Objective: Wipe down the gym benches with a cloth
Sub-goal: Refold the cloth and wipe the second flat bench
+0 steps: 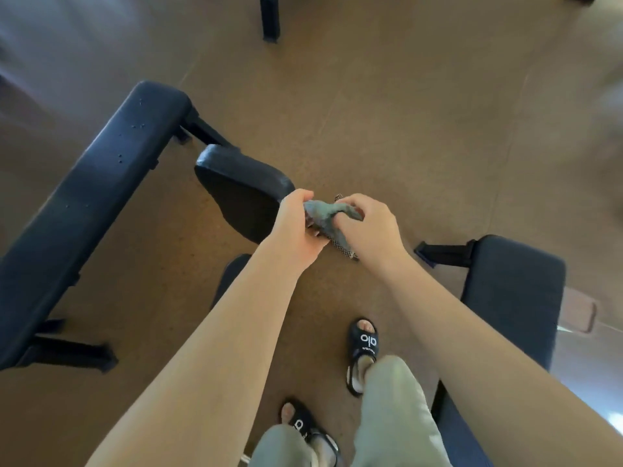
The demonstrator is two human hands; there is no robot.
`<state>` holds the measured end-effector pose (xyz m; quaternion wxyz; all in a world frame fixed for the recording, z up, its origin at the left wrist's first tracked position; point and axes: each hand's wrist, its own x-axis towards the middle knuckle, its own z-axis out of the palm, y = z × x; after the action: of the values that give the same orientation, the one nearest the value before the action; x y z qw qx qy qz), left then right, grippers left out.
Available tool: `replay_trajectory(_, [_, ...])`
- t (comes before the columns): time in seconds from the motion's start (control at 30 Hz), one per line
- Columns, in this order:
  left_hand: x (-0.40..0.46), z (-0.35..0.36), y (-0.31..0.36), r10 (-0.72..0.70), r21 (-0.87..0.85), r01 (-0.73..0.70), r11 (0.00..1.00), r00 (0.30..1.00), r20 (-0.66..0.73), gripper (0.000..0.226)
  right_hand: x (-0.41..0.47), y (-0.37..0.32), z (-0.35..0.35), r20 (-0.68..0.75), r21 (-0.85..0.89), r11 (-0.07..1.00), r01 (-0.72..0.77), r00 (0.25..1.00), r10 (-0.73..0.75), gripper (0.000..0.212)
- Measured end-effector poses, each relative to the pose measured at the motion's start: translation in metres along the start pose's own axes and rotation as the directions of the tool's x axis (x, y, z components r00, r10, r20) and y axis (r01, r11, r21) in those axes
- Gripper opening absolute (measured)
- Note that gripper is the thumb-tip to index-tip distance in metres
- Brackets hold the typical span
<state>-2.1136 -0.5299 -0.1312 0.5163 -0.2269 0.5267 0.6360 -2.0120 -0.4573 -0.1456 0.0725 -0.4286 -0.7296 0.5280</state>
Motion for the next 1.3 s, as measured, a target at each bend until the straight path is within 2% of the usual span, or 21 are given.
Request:
replay_trajectory(0.07, [-0.009, 0.023, 0.004, 0.002, 0.097, -0.005, 0.995, 1.000, 0.028, 0.021, 0.014, -0.008, -0.024, -0.035, 0.079, 0.995, -0.055, 0.998, 0.058, 0.012])
replay_trajectory(0.17, [-0.002, 0.053, 0.015, 0.041, 0.230, -0.025, 0.973, 0.997, -0.067, 0.015, 0.044, -0.016, -0.056, 0.024, 0.160, 0.982, -0.099, 0.995, 0.097, 0.027])
replay_trajectory(0.23, [0.010, 0.069, 0.025, 0.133, 0.433, -0.047, 0.900, 0.976, -0.171, 0.042, 0.067, -0.022, -0.078, 0.083, 0.178, 0.978, -0.112, 0.992, 0.099, 0.038])
replay_trajectory(0.27, [0.016, 0.076, 0.030, 0.189, 0.542, -0.068, 0.837, 0.967, -0.171, 0.058, 0.076, -0.025, -0.090, 0.107, 0.196, 0.972, -0.127, 0.988, 0.108, 0.042])
replay_trajectory(0.33, [0.024, 0.090, 0.044, 0.243, 0.689, -0.176, 0.704, 0.970, -0.001, 0.077, 0.096, -0.034, -0.110, 0.174, 0.216, 0.967, -0.138, 0.980, 0.101, 0.047])
replay_trajectory(0.37, [0.025, 0.096, 0.052, 0.232, 0.739, -0.222, 0.636, 0.968, 0.091, 0.075, 0.105, -0.039, -0.117, 0.217, 0.215, 0.967, -0.140, 0.972, 0.092, 0.049])
replay_trajectory(0.43, [0.025, 0.109, 0.071, 0.206, 0.821, -0.269, 0.504, 0.960, 0.188, 0.046, 0.124, -0.050, -0.131, 0.281, 0.205, 0.969, -0.135, 0.957, 0.074, 0.048])
replay_trajectory(0.5, [0.024, 0.120, 0.090, 0.213, 0.865, -0.283, 0.415, 0.954, 0.210, 0.022, 0.143, -0.063, -0.140, 0.318, 0.208, 0.970, -0.128, 0.946, 0.056, 0.046])
replay_trajectory(0.53, [0.027, 0.124, 0.099, 0.221, 0.867, -0.287, 0.407, 0.952, 0.211, 0.019, 0.152, -0.069, -0.143, 0.323, 0.210, 0.970, -0.124, 0.945, 0.051, 0.046])
replay_trajectory(0.6, [0.033, 0.130, 0.117, 0.232, 0.868, -0.295, 0.400, 0.949, 0.215, 0.023, 0.170, -0.082, -0.146, 0.320, 0.185, 0.977, -0.107, 0.946, 0.044, 0.043])
replay_trajectory(0.73, [0.051, 0.138, 0.156, 0.258, 0.877, -0.327, 0.353, 0.935, 0.244, 0.019, 0.209, -0.107, -0.141, 0.336, 0.057, 0.997, -0.048, 0.941, 0.027, 0.021])
replay_trajectory(0.87, [0.079, 0.139, 0.202, 0.311, 0.905, -0.366, 0.216, 0.905, 0.291, 0.019, 0.250, -0.129, -0.130, 0.353, 0.006, 1.000, -0.012, 0.936, 0.009, 0.011])
replay_trajectory(0.93, [0.088, 0.137, 0.224, 0.326, 0.907, -0.382, 0.176, 0.892, 0.313, 0.021, 0.266, -0.140, -0.121, 0.398, -0.017, 1.000, 0.006, 0.917, 0.001, 0.019])
replay_trajectory(1.0, [0.094, 0.134, 0.242, 0.344, 0.914, -0.383, 0.134, 0.883, 0.320, 0.022, 0.282, -0.150, -0.112, 0.379, -0.067, 0.997, 0.029, 0.925, -0.001, 0.031])
replay_trajectory(1.13, [0.107, 0.124, 0.273, 0.366, 0.925, -0.357, 0.131, 0.884, 0.289, 0.027, 0.317, -0.171, -0.097, 0.357, -0.087, 0.996, 0.028, 0.934, 0.005, 0.025])
replay_trajectory(1.3, [0.123, 0.116, 0.310, 0.335, 0.870, -0.323, 0.371, 0.921, 0.199, 0.017, 0.367, -0.197, -0.077, 0.406, -0.088, 0.994, 0.061, 0.914, -0.020, 0.019])
